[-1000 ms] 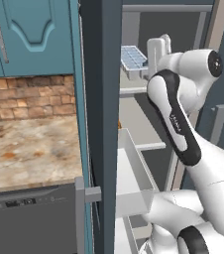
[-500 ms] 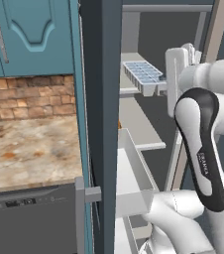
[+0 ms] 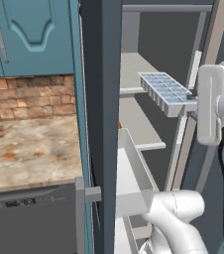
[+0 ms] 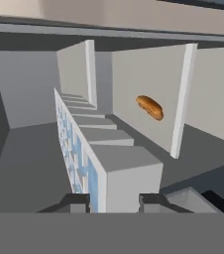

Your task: Open the freezer door, pick up the ice cube tray from the freezer, and place it on the dining counter.

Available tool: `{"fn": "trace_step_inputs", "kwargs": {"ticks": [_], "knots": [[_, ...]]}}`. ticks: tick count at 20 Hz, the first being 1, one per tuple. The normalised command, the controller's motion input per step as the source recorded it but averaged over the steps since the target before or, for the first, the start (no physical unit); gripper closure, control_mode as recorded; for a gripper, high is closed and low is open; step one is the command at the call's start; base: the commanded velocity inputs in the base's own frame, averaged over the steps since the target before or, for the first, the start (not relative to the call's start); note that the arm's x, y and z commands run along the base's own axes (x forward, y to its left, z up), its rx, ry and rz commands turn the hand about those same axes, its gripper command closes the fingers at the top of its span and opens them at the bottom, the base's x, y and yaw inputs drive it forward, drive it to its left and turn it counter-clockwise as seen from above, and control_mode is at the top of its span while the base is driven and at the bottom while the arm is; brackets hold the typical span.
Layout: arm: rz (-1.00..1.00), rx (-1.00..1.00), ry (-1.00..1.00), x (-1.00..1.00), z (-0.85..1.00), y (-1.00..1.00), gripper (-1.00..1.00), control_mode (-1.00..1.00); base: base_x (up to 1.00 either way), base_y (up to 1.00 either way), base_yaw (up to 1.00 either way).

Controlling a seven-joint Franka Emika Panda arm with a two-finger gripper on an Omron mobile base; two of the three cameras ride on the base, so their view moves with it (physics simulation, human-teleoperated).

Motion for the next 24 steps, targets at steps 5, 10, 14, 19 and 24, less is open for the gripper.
{"fn": "trace_step_inputs", "kwargs": {"ticks": [5,10,14,19,24], "knots": [[0.00,0.00,0.01,-0.82,0.00,-0.19,1.00,-1.00,0.00,0.00,0.00],[0.00,0.00,0.00,-0.25,0.00,-0.06,1.00,1.00,-0.55,-0.15,0.00],[0.00,0.00,0.00,0.00,0.00,0.00,1.00,1.00,-0.99,-0.41,0.01],[0.00,0.00,0.00,0.00,0.00,0.00,1.00,1.00,-0.65,-0.80,0.19],[0.00,0.00,0.00,0.00,0.00,0.00,1.00,1.00,-0.72,-1.00,0.37]]}}
